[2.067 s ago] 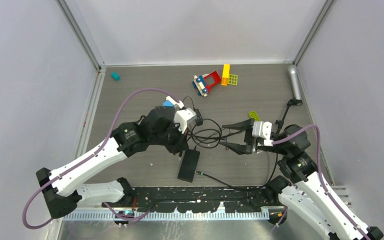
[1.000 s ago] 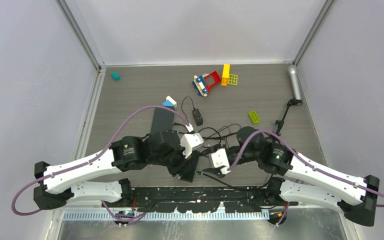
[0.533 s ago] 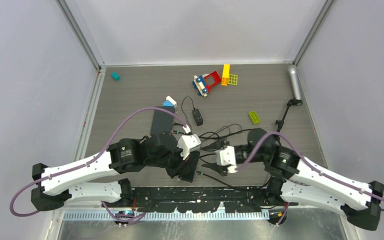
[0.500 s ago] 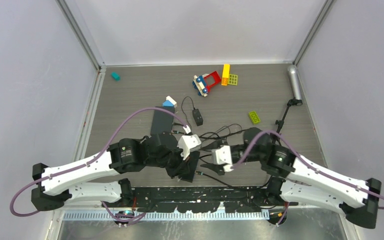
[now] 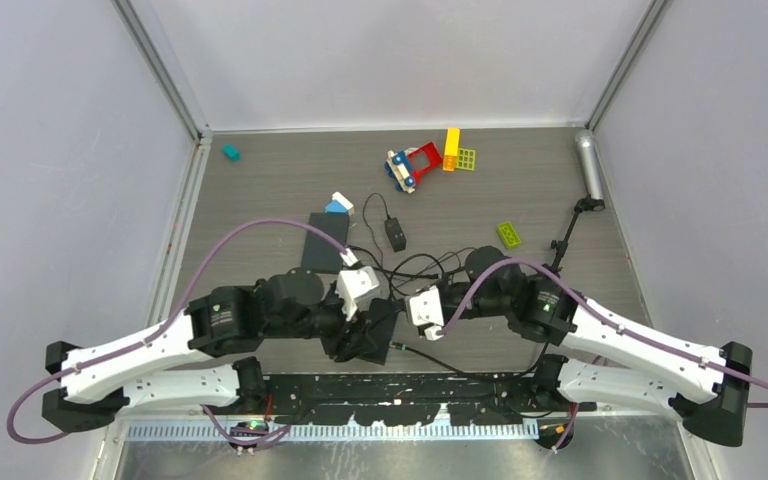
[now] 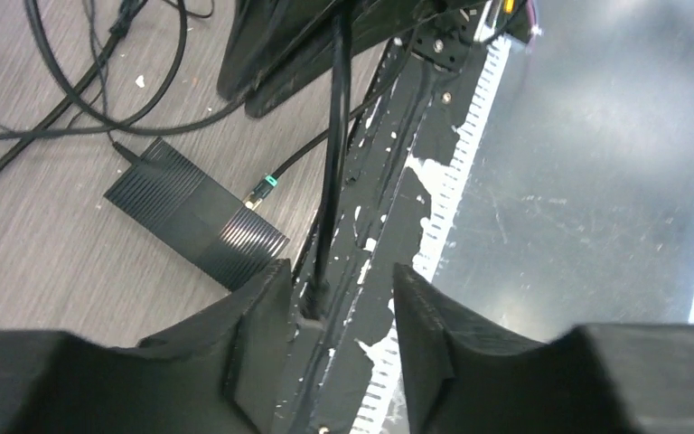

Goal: Insert the plug into the switch port
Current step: Pick up the connector from the center of the board.

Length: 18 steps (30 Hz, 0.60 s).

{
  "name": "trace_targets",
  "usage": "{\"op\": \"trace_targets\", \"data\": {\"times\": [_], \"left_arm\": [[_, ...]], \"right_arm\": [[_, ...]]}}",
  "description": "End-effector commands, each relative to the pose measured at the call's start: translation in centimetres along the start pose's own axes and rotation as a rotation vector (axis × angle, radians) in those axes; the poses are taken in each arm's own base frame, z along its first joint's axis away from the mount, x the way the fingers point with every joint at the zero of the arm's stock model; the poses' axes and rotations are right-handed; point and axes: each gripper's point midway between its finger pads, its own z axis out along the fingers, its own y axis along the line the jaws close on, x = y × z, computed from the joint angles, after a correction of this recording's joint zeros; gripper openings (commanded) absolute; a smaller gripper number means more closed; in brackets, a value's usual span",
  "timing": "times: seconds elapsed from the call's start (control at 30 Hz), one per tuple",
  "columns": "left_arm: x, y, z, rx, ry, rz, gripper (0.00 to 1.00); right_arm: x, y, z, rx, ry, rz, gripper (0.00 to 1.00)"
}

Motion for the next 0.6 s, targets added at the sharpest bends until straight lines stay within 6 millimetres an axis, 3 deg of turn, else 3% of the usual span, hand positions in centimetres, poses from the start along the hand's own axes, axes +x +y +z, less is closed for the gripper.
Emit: {"op": "trace_targets", "data": {"times": [0.0,0.07,0.13,0.33,0.57], "left_arm": [[-2.0,1.3,-2.0,-0.081,-0.159,-0.014,0.6],[-2.2,2.4,-3.3,-0.144,-0.214,-0.037,0.75],[-2.6,3.8,-5.1,-0.217,-0.291,-0.051,0.82],[-3.4,4.7,-8.3,-0.254,-0.449,-0.028,0.82],[-3.9,4.7,-9.5,-0.243,-0.531,-0.002,0.81]], "right_arm": [[-1.5,-2.8,-1.7,0.068,0.047,-0.174,0.0],[-1.0,-3.5,-2.3,0.084,0.109,-0.22,0.0],[-0.4,-3.9,-2.7,0.082,0.167,-0.247,0.0],[1.8,-4.4,-3.0,0.08,0.301,-0.274,0.0],[2.8,-5.1,-2.3,0.101,0.35,-0.25,0.0]]}}
